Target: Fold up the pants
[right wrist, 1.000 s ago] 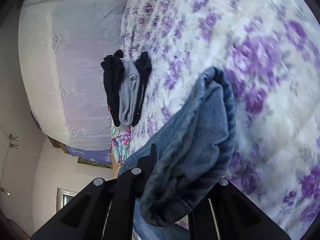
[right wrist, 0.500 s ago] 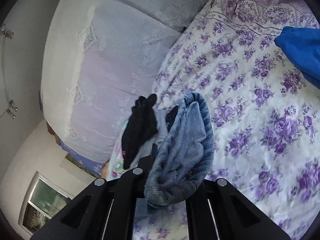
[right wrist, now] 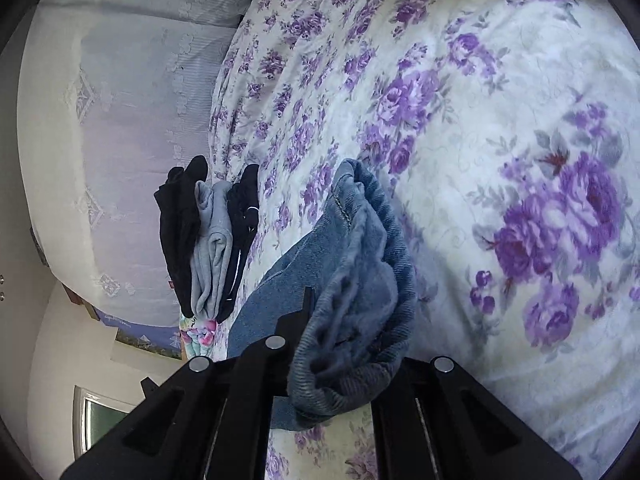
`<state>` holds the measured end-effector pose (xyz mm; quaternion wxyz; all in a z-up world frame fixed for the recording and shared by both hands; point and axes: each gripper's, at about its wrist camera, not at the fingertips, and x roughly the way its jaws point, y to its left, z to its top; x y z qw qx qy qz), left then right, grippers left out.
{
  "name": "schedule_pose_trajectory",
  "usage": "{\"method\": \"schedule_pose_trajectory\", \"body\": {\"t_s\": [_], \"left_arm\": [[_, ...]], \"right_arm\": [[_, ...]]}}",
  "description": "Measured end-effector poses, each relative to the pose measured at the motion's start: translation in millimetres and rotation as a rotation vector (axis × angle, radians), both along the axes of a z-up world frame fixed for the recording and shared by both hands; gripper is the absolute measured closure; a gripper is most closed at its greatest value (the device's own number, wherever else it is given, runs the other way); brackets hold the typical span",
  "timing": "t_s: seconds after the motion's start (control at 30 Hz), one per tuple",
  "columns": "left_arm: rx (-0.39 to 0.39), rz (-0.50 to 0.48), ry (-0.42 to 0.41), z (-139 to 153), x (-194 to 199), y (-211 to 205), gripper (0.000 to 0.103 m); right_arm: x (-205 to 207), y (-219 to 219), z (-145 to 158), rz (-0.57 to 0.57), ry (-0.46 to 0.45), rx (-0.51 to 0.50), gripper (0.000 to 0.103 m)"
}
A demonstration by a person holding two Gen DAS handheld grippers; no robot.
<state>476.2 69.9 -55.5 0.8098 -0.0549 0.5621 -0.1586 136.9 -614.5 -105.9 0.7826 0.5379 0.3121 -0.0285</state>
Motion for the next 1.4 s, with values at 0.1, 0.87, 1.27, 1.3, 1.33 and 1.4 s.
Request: {"method": "schedule_pose_trajectory", "body": {"t_s": [0.1, 0.87, 1.27, 1.3, 1.33, 1.4], "left_arm": [[-0.016, -0.028, 0.030, -17, 10, -6, 0.039], [-0.413, 0.210, -0.233, 50, -43, 63, 0.095], [-0.445, 0.430, -0.057, 4, -51, 124, 0.033], [-0.437, 0.442, -0.076, 11, -60, 132, 0.031], [-0.421, 0.448, -0.095, 21, -71, 140, 0.031], [-0.404, 0.435, -0.110, 32, -91, 148, 0.031]], "right_arm": [[-10, 5, 0, 0.007, -0.007, -0.005, 0.097], [49, 8, 57, 0.061, -0.146, -0.172, 0.097], [17, 4, 32, 0.087, 0.109, -0.172, 0.050], [6, 4, 35, 0.064, 0.111, -0.173, 0.050], [-7, 3, 37, 0.043, 0.111, -0.166, 0.049], [-36, 12, 43, 0.050, 0.082, -0.135, 0.048]]}}
